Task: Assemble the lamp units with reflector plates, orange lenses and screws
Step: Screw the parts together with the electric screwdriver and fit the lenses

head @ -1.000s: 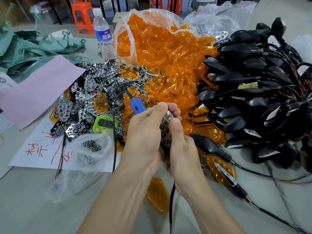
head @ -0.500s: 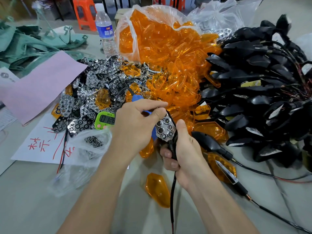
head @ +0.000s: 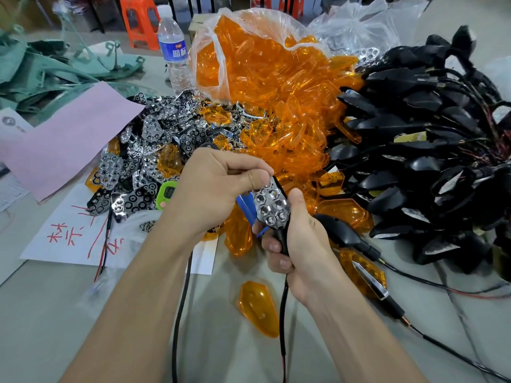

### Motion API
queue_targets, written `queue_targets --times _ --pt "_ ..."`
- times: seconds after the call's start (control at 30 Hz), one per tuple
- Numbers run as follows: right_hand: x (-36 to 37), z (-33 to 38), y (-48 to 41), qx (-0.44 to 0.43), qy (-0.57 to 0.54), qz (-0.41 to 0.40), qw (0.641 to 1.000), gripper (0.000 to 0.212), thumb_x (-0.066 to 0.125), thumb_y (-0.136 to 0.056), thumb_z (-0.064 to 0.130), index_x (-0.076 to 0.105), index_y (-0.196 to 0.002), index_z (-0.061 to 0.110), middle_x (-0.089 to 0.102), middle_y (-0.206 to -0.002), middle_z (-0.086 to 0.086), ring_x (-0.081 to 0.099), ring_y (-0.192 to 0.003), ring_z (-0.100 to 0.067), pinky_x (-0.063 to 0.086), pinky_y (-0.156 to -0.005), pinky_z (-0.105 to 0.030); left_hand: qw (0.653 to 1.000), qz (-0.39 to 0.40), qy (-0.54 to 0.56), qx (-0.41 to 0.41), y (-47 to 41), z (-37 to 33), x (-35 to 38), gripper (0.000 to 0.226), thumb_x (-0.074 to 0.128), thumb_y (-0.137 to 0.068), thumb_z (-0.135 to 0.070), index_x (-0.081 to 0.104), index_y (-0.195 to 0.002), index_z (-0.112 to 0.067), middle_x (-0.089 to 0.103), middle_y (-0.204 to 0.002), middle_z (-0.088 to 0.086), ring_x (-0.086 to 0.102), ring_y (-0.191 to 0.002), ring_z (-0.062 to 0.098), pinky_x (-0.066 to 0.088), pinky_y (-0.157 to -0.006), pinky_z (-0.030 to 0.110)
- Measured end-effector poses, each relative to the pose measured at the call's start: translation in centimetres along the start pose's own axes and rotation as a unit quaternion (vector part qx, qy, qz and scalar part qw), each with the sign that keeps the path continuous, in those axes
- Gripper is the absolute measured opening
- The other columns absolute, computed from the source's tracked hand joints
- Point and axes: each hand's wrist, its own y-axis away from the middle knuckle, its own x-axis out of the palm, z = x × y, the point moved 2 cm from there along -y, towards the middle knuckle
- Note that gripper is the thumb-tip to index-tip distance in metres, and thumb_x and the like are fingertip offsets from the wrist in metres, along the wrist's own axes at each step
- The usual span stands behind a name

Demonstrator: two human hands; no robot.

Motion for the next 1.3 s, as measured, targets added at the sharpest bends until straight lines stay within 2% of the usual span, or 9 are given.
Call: queue_targets --times 0.27,0.43,0.7,0.83,0.93,1.07,1.17,1.23,1.3 --pt "0.0 -0.1 0.3 0.007 0.004 0.020 1.000 0.077 0.031 -0.100 0.070 0.066 -0.093 0.002 0.054 -0.055 -0.002 0.032 -0.037 -0.008 0.022 -0.034 -0.019 0.994 -0.025 -0.102 0.037 0.3 -0.8 0.2 0.026 0.085 -0.084 -0.018 0.078 -0.080 -0.043 0.076 -0.083 -0.026 0.072 -0.082 -0.006 0.055 -0.075 0.013" --pt "0.2 -0.1 0.6 0.010 0.018 0.028 0.999 0.080 0.029 -0.097 0.073 0.066 -0.087 0.003 0.047 -0.052 -0.001 0.031 -0.038 -0.009 0.022 -0.035 -0.020 0.987 -0.035 -0.154 0.038 0.6 -1.5 0.6 0.025 0.086 -0.083 -0.024 0.077 -0.078 -0.046 0.071 -0.077 -0.032 0.068 -0.082 -0.013 0.046 -0.071 0.004" --pt "0.1 0.4 0.8 -0.010 0.021 0.037 0.999 0.075 0.034 -0.094 0.076 0.066 -0.086 0.008 0.042 -0.057 -0.005 0.028 -0.043 -0.011 0.018 -0.040 -0.023 0.982 -0.078 -0.165 0.058 1.1 -1.8 1.3 0.008 0.084 -0.086 -0.023 0.084 -0.089 -0.031 0.065 -0.076 -0.034 0.064 -0.079 -0.017 0.044 -0.072 0.001" --pt "0.0 0.5 1.0 -0.014 0.017 0.058 0.998 0.071 0.038 -0.097 0.072 0.066 -0.089 0.007 0.042 -0.060 -0.006 0.027 -0.045 -0.011 0.017 -0.040 -0.023 0.970 -0.106 -0.201 0.083 1.4 -1.3 1.6 0.009 0.084 -0.085 -0.026 0.083 -0.090 -0.033 0.063 -0.091 -0.026 0.058 -0.097 -0.002 0.039 -0.083 0.006" --pt "0.0 0.5 1.3 -0.012 0.017 0.059 0.998 0.066 0.040 -0.099 0.068 0.065 -0.092 0.008 0.041 -0.057 -0.003 0.027 -0.043 -0.009 0.020 -0.037 -0.020 0.976 -0.123 -0.164 0.068 1.5 -0.3 1.6 0.017 0.086 -0.083 -0.024 0.080 -0.090 -0.038 0.058 -0.104 -0.022 0.053 -0.102 -0.003 0.037 -0.084 0.006" --pt "0.2 0.8 1.4 -0.012 0.027 0.035 0.999 0.058 0.040 -0.101 0.064 0.063 -0.087 0.013 0.039 -0.053 -0.001 0.026 -0.038 -0.008 0.020 -0.034 -0.019 0.991 -0.119 -0.059 0.028 1.3 0.6 1.9 0.030 0.085 -0.085 -0.021 0.075 -0.102 -0.043 0.073 -0.106 -0.016 0.064 -0.092 -0.006 0.047 -0.082 0.015" --pt "0.3 1.1 1.3 -0.033 0.053 0.029 0.998 0.062 0.040 -0.102 0.063 0.067 -0.071 0.017 0.042 -0.055 0.000 0.030 -0.038 -0.007 0.021 -0.033 -0.018 0.989 -0.068 0.108 -0.072 1.4 1.3 2.3 0.018 0.078 -0.090 -0.021 0.081 -0.107 -0.028 0.080 -0.100 -0.002 0.073 -0.086 0.014 0.057 -0.074 0.032" --pt "0.3 1.2 1.4 -0.045 0.072 0.034 0.996 0.063 0.040 -0.101 0.064 0.068 -0.061 0.024 0.045 -0.061 -0.001 0.033 -0.042 -0.007 0.022 -0.034 -0.019 0.969 -0.019 0.211 -0.126 1.8 1.5 3.0 0.023 0.071 -0.090 -0.030 0.082 -0.103 -0.015 0.077 -0.100 0.018 0.063 -0.074 0.031 0.054 -0.057 0.032" --pt "0.3 1.2 1.5 -0.043 0.091 0.038 0.994 0.059 0.043 -0.100 0.064 0.065 -0.069 0.019 0.043 -0.059 0.001 0.032 -0.042 -0.006 0.022 -0.035 -0.019 0.956 -0.011 0.255 -0.142 2.1 1.5 3.5 0.024 0.067 -0.092 -0.029 0.081 -0.098 -0.010 0.075 -0.099 0.025 0.061 -0.073 0.033 0.054 -0.055 0.031"
